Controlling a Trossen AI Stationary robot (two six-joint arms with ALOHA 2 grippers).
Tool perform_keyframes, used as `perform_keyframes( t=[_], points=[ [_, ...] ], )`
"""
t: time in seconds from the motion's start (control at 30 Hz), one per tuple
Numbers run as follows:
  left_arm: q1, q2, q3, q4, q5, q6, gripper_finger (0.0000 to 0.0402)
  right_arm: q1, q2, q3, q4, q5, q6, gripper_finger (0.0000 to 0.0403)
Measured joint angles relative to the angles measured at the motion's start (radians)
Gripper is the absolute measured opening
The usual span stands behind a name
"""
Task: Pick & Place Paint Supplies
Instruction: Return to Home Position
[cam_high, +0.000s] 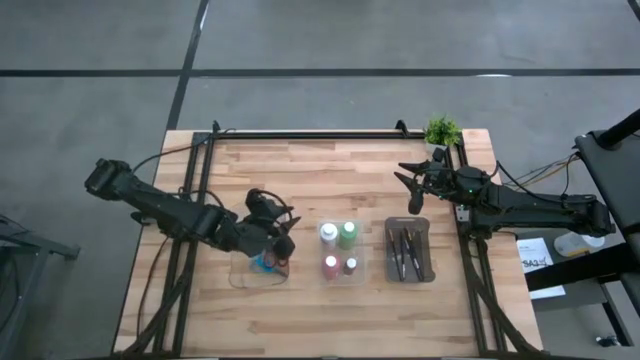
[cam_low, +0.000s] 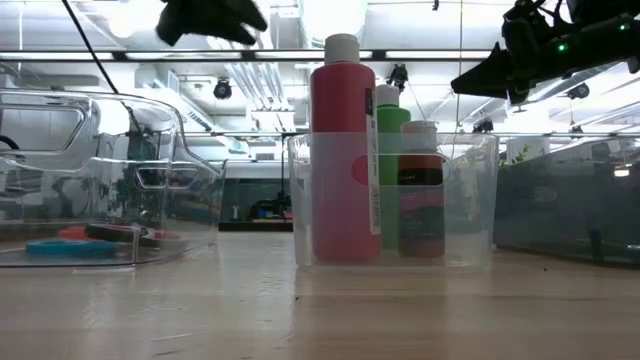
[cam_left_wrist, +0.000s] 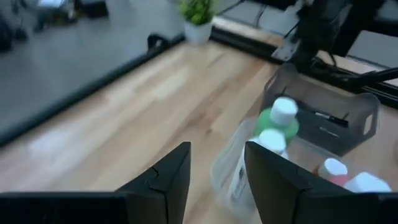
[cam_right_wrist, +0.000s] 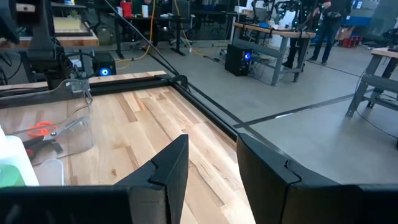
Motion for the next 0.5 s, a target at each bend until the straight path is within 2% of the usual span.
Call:
perform_keyframes(
  t=[0.2,0.3,0.43,0.5],
  points=[
    [0.016,0.001,-0.005,0.121,0.029,0.185,0.0144,0.000,0.000,0.000,0.000,0.000,0.000,0.0131],
    [0.016,0.001,-0.006,0.127,0.057,0.240,0.0105,0.000,0.000,0.000,0.000,0.000,0.000,0.0131],
    [0.017,0.001,-0.007,0.133,0.065,0.309,0.0030,0.000,0.000,0.000,0.000,0.000,0.000,0.0131],
    [0.020,0.001,-0.007,0.142,0.071,0.341,0.0009,0.000,0.000,0.000,0.000,0.000,0.000,0.0131]
  ],
)
